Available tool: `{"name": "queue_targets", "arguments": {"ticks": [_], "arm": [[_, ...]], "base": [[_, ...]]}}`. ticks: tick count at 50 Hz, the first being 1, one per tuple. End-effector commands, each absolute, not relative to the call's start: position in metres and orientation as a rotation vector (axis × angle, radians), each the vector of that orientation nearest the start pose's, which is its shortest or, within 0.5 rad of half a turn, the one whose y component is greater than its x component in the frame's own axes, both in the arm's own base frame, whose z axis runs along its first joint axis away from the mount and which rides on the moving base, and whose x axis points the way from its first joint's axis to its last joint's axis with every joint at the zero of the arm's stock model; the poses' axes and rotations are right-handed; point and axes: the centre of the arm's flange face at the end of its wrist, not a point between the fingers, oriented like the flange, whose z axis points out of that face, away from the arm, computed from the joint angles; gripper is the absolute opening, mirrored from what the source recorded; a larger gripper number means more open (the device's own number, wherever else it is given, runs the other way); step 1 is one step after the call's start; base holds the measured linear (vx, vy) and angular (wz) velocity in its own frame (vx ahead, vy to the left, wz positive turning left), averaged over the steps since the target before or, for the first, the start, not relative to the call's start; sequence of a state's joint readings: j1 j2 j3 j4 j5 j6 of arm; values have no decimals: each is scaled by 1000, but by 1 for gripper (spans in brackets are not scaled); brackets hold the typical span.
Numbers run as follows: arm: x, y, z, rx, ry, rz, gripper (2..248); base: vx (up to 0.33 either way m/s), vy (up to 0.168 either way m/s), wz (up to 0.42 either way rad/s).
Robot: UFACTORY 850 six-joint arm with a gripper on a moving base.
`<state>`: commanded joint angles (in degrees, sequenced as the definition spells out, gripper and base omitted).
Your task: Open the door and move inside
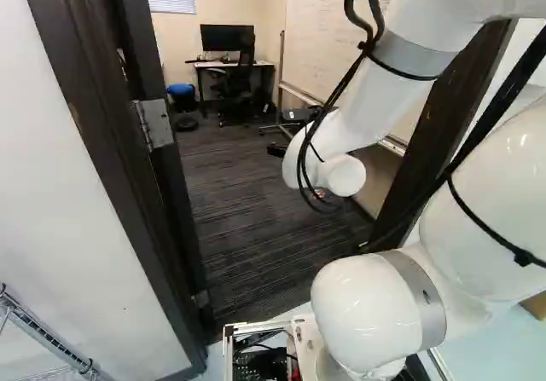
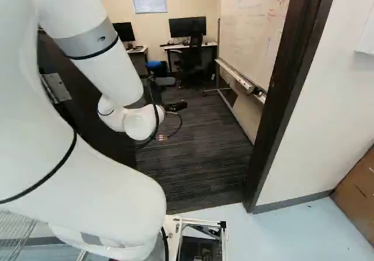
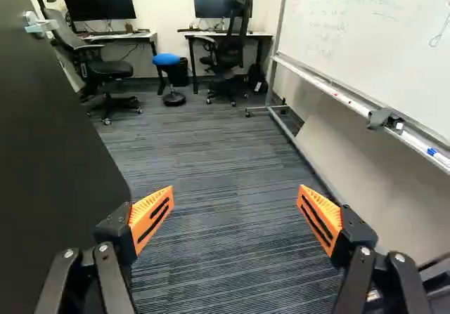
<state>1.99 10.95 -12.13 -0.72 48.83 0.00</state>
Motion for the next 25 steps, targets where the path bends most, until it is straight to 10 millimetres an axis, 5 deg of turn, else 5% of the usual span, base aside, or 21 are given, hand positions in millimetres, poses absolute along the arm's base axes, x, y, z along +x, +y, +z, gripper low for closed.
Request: {"name": "queue_targets", "arguments": {"ticks": [25], "arm": [[280,2,370,-2550,-14,-1826,247]], "base": [[0,0,0]]}}
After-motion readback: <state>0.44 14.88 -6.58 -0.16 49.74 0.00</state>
